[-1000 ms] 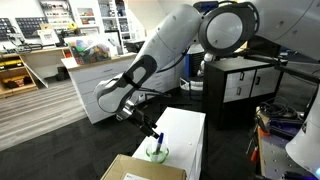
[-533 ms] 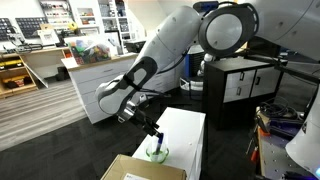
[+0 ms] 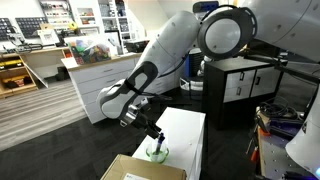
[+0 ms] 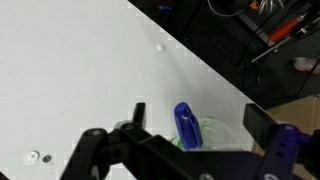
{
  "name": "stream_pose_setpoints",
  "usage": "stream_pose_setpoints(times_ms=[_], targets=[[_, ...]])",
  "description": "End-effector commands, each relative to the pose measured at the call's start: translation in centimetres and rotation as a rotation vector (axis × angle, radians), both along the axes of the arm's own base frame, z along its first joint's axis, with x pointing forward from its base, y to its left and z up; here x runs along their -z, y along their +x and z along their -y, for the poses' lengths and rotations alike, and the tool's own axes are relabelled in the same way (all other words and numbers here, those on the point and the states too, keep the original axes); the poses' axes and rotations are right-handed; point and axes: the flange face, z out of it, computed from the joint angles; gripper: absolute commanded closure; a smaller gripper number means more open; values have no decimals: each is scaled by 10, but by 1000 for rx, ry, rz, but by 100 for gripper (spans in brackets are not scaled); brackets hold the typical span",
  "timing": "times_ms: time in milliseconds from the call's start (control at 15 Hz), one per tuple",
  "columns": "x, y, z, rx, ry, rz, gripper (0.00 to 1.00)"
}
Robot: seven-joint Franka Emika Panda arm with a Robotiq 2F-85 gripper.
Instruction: Remove the blue marker from the clear cup and place it on the brown box
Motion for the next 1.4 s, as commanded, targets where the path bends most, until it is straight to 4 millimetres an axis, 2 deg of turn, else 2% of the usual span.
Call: stream_pose_setpoints(times_ms=[0,600,667,733,933,1333], targets=[[1,-2,4,13,7,-29,0],[13,-7,8,33,10,-64,0],[13,-7,8,33,11,-66,11],[13,-7,8,34,13,-69,11],[17,-9,6,35,25,-81,1],[28,-8,-3,-1,52,-84,0]])
